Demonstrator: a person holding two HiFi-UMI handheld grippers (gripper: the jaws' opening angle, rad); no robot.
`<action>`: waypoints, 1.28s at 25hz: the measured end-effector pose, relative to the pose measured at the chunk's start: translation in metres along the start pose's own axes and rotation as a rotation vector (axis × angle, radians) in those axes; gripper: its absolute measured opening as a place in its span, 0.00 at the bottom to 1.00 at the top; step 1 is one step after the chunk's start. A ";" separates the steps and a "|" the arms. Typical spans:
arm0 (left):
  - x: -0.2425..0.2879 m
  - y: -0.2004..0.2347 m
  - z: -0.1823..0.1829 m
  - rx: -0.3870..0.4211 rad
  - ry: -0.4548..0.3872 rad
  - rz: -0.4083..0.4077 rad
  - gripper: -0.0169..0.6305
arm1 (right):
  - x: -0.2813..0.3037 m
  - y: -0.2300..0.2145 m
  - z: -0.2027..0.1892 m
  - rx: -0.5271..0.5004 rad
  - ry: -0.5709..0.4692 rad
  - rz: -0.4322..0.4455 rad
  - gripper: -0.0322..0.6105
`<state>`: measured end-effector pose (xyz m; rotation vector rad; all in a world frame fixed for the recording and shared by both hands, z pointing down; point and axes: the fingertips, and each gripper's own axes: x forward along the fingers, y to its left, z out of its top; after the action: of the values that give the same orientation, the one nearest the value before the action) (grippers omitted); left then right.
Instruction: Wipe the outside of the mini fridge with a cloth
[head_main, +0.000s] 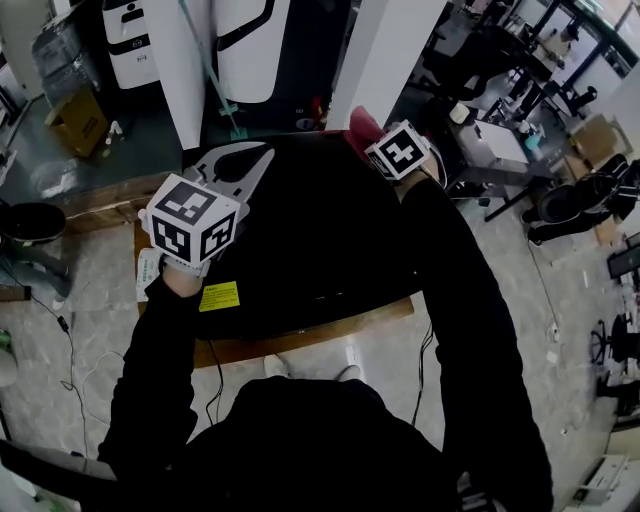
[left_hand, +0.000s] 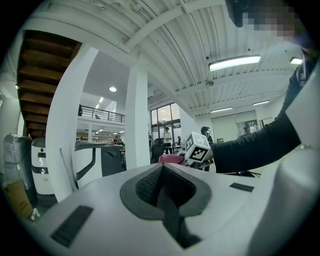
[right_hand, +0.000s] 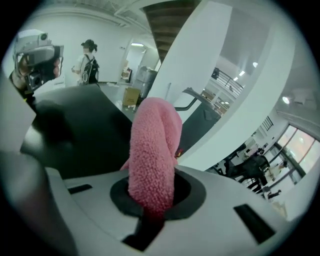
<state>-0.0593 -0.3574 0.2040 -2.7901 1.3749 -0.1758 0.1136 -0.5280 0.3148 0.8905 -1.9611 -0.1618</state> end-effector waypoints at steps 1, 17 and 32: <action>-0.004 -0.003 0.006 0.004 -0.008 0.000 0.04 | -0.010 -0.003 0.000 0.046 -0.038 0.020 0.10; -0.071 -0.156 0.049 -0.014 -0.082 0.186 0.04 | -0.219 0.086 -0.016 0.121 -0.563 0.444 0.10; -0.070 -0.310 -0.021 -0.093 -0.067 0.344 0.04 | -0.291 0.210 -0.139 -0.643 -0.812 -0.025 0.10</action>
<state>0.1405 -0.1122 0.2411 -2.5446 1.8572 -0.0097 0.2009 -0.1545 0.2799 0.4306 -2.3752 -1.2519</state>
